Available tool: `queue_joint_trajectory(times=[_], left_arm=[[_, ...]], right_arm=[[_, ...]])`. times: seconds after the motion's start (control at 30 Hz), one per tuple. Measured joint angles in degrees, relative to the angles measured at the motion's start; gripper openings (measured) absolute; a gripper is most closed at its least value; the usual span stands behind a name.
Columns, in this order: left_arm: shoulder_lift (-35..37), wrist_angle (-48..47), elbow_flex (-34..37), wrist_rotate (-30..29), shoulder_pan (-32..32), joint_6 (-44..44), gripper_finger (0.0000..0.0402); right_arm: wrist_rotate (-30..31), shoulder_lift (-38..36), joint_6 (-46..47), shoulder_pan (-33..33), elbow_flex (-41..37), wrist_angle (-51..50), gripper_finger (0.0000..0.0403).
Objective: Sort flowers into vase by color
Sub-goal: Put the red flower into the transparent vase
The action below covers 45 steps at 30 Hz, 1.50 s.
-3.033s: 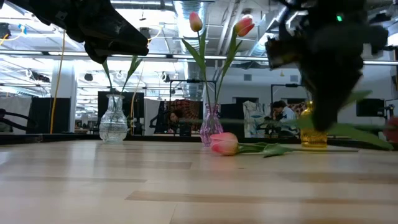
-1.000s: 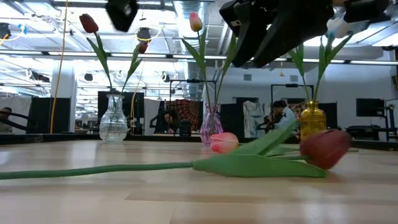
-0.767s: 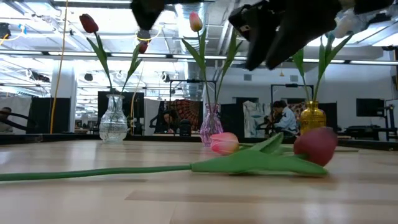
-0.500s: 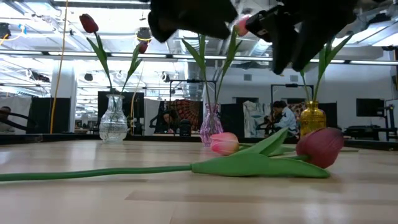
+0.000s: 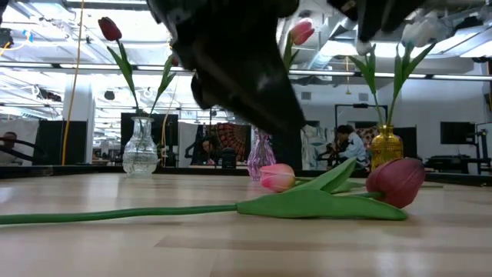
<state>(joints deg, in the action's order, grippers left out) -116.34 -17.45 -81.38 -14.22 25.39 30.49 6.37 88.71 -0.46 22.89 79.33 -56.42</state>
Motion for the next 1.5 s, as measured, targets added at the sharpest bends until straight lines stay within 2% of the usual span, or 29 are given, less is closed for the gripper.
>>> queue_joint_trajectory(times=[0.23, 0.4, 0.5, 1.0, 1.13, 1.3, 1.5], left_arm=[[-3.46, 0.25, -0.02, 3.72, -0.07, 0.63, 0.0119], [-3.88, -0.45, 0.02, 2.87, -0.05, 0.68, 0.0119], [-3.89, -1.18, 0.06, 1.88, -0.17, 0.91, 0.0119], [-7.92, -1.86, -0.2, 4.89, -0.55, 3.7, 0.0116], [-7.84, -2.12, -0.09, 3.96, -0.55, 3.77, 0.0085], [-7.47, -1.88, -0.03, 3.56, -0.55, 3.87, 0.0015], [-5.26, -2.48, 0.19, 3.71, -0.79, 3.49, 0.0008]], right_arm=[[0.16, -7.48, 1.13, -0.2, 0.0, 0.04, 0.0158], [0.2, -10.32, 2.43, -0.54, 0.0, 2.14, 0.0158], [0.2, -10.8, 2.18, -0.54, 0.0, 2.26, 0.0158], [0.31, -8.91, 1.94, -0.54, 0.0, 2.47, 0.0158], [0.63, -8.31, 1.73, -0.47, -0.02, 2.05, 0.0158], [1.05, -8.2, 1.52, -0.47, -0.02, 1.07, 0.0158], [1.19, -8.2, 1.52, -0.49, -0.02, 0.95, 0.0158]])
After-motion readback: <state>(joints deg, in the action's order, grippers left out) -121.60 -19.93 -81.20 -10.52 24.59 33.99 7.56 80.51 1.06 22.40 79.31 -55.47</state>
